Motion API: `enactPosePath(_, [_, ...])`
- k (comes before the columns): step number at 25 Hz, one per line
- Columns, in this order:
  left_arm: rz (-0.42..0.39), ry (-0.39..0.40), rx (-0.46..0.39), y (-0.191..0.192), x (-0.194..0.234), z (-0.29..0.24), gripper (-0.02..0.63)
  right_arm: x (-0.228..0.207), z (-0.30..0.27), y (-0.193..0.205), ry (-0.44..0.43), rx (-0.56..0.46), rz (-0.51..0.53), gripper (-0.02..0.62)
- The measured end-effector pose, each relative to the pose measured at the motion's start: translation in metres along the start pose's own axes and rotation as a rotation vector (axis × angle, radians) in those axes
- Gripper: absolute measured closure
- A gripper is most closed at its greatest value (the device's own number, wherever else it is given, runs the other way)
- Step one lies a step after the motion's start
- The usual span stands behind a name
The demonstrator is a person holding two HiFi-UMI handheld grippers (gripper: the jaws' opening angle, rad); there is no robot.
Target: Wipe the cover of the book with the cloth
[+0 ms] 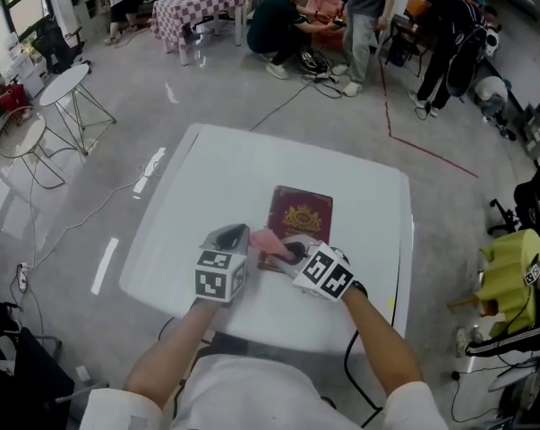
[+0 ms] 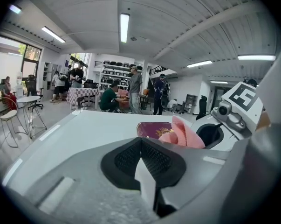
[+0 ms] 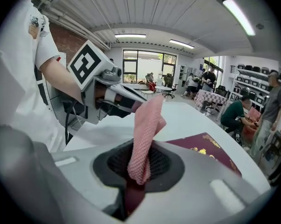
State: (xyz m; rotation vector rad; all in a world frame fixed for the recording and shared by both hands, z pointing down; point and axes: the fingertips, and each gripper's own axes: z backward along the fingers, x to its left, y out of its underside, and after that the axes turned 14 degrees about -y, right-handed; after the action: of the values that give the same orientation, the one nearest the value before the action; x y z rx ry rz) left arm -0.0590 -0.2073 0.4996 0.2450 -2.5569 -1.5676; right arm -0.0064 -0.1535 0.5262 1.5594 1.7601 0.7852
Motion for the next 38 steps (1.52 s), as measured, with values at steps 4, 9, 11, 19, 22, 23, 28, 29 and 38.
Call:
enactPosePath(4, [0.01,-0.009,-0.001,0.0,0.003,0.002,0.6,0.017,-0.001,-0.002,-0.048,0.018,0.024,0.549])
enactPosePath(9, [0.014,-0.015,0.001,0.001,0.007,0.001,0.599,0.031,-0.004,-0.001,-0.121,0.048,0.047,0.549])
enactPosePath(11, [0.015,-0.014,0.0,0.0,0.009,0.001,0.6,0.032,-0.004,-0.003,-0.133,0.056,0.057,0.549])
enactPosePath(19, [0.022,-0.008,-0.013,-0.009,0.029,-0.005,0.599,-0.022,0.021,-0.05,-0.039,0.079,0.129,0.549])
enactPosePath(22, [0.016,0.002,-0.027,-0.014,0.031,-0.01,0.6,-0.052,0.029,-0.067,0.008,0.073,0.129,0.549])
enactPosePath(23, [0.018,0.007,-0.029,-0.015,0.032,-0.012,0.6,-0.062,0.029,-0.072,0.024,0.069,0.122,0.549])
enactPosePath(28, [0.007,0.023,-0.016,-0.015,0.039,-0.017,0.599,-0.109,0.014,-0.079,0.102,0.084,0.072,0.548])
enactPosePath(29, [0.008,0.027,-0.017,-0.016,0.04,-0.017,0.6,-0.116,0.008,-0.077,0.108,0.093,0.061,0.549])
enactPosePath(38, [0.022,0.036,-0.016,-0.015,0.064,-0.027,0.6,-0.16,-0.044,-0.048,0.107,0.292,0.069,0.549])
